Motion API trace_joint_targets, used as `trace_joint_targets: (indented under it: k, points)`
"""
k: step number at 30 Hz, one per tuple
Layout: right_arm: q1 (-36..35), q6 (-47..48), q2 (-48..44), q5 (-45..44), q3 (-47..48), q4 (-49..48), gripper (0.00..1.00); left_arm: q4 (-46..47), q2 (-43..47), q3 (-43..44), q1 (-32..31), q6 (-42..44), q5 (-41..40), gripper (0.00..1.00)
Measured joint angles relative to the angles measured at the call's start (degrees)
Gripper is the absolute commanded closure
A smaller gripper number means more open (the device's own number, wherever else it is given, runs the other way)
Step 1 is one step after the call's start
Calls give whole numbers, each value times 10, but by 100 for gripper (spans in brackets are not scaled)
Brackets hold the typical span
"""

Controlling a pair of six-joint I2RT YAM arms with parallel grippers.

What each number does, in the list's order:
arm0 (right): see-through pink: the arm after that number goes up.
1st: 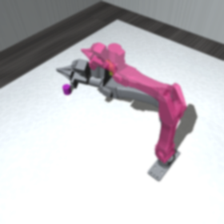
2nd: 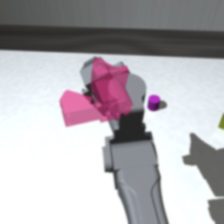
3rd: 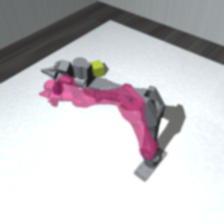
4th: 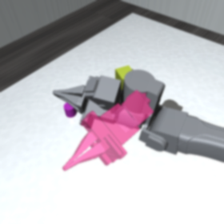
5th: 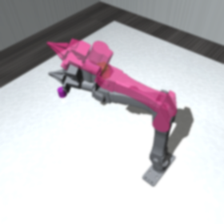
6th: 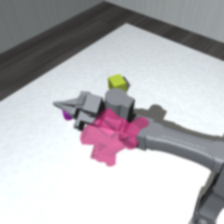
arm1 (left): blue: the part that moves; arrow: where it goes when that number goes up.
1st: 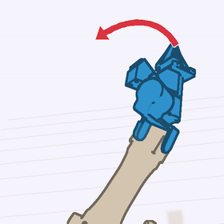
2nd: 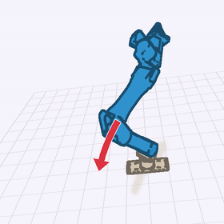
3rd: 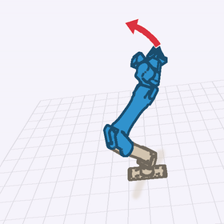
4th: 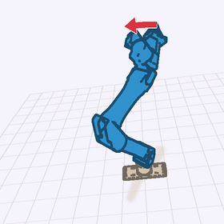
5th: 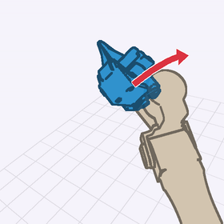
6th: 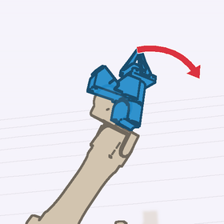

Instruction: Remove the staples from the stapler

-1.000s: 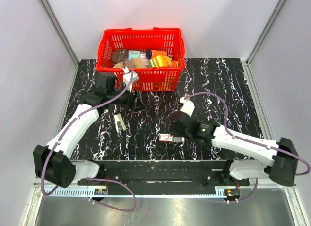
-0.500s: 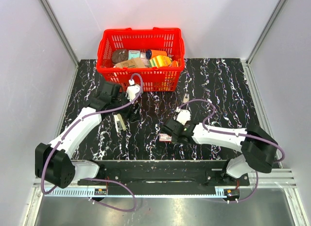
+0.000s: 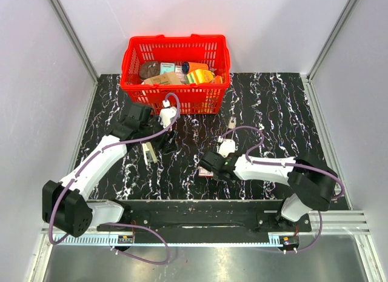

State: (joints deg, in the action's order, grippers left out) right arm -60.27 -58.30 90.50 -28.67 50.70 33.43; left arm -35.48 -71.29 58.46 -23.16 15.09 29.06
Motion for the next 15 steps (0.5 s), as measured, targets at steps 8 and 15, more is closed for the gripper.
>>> trace_joint_targets:
  k: [8,15]
  points:
    - [0,0,-9,-9,-24,-33,83,0,0,-1,-3,0,0,36]
    - [2,0,-10,-15,-26,-42,84,0,0,-1,-6,0,0,36]
